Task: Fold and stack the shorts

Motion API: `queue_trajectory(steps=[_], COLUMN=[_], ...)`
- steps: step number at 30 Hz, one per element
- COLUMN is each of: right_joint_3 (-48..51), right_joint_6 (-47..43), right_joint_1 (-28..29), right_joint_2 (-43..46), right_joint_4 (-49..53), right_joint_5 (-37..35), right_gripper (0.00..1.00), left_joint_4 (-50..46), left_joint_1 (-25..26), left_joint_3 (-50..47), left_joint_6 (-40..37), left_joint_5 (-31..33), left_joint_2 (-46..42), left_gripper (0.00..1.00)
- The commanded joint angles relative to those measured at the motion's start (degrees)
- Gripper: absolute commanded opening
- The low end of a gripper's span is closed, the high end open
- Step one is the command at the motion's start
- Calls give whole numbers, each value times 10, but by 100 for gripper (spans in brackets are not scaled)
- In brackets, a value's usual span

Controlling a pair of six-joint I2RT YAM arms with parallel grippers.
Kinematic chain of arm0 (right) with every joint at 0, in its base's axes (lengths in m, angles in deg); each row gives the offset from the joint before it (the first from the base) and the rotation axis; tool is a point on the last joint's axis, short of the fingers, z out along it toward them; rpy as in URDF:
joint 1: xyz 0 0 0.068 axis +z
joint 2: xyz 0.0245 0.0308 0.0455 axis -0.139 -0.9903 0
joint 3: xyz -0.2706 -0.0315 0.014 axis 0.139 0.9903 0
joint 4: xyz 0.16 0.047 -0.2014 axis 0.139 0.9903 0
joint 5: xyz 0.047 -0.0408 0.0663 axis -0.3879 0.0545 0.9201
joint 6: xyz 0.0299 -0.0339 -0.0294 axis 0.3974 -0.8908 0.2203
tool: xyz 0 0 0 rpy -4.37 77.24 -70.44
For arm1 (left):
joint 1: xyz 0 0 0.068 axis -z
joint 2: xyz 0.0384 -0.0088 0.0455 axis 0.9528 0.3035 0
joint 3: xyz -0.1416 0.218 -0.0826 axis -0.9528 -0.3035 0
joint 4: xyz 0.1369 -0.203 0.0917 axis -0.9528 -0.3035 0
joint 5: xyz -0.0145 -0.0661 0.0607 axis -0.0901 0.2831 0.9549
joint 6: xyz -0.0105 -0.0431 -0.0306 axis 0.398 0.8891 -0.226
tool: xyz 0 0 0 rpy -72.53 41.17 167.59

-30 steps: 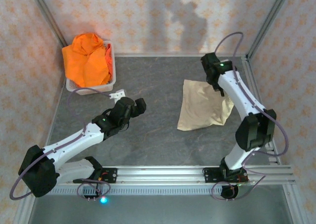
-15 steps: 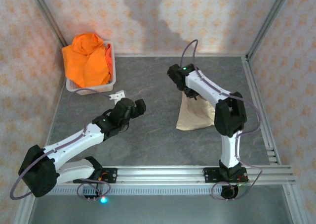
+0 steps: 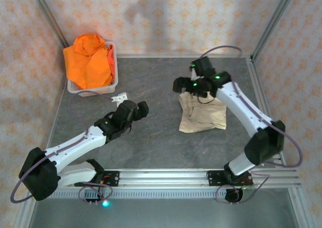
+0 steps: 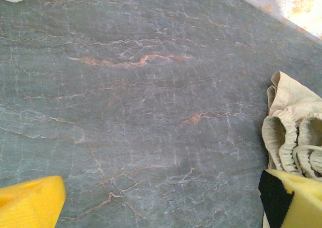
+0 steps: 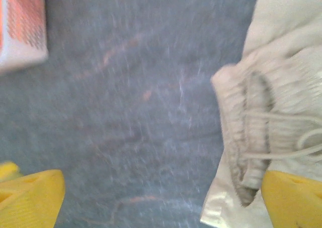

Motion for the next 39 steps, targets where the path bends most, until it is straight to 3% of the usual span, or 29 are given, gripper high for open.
queue_trajectory(steps=[1, 13, 17, 22, 26, 29, 33, 39], right_joint_3=[48, 191, 215, 172, 83, 20, -34, -75], right_joint_6=[43, 157, 144, 76, 7, -9, -13, -12], right_joint_1=[-56, -77, -77, -64, 2, 46, 82, 108], right_joint_2=[-32, -141, -169, -121, -89, -113, -172, -260], right_joint_4=[-67, -234, -238, -123, 9, 83, 137, 147], right_joint_5=[71, 161, 164, 51, -146, -257, -332, -343], right_gripper=[99, 99, 99, 99, 99, 98, 94, 83], left_joint_4=[18, 21, 18, 15, 7, -17, -50, -53], left_joint_1=[-6, -6, -6, -6, -6, -6, -11, -22], left_joint_3=[-8, -19, -18, -17, -15, -7, 0, -13], left_joint_6=[10, 3, 1, -1, -3, -11, -20, -19], left_joint_5=[1, 10, 11, 12, 20, 41, 70, 63], left_joint_2=[-5, -34, -35, -38, -46, -63, -93, -123], left_gripper=[100, 100, 100, 100, 100, 100, 100, 100])
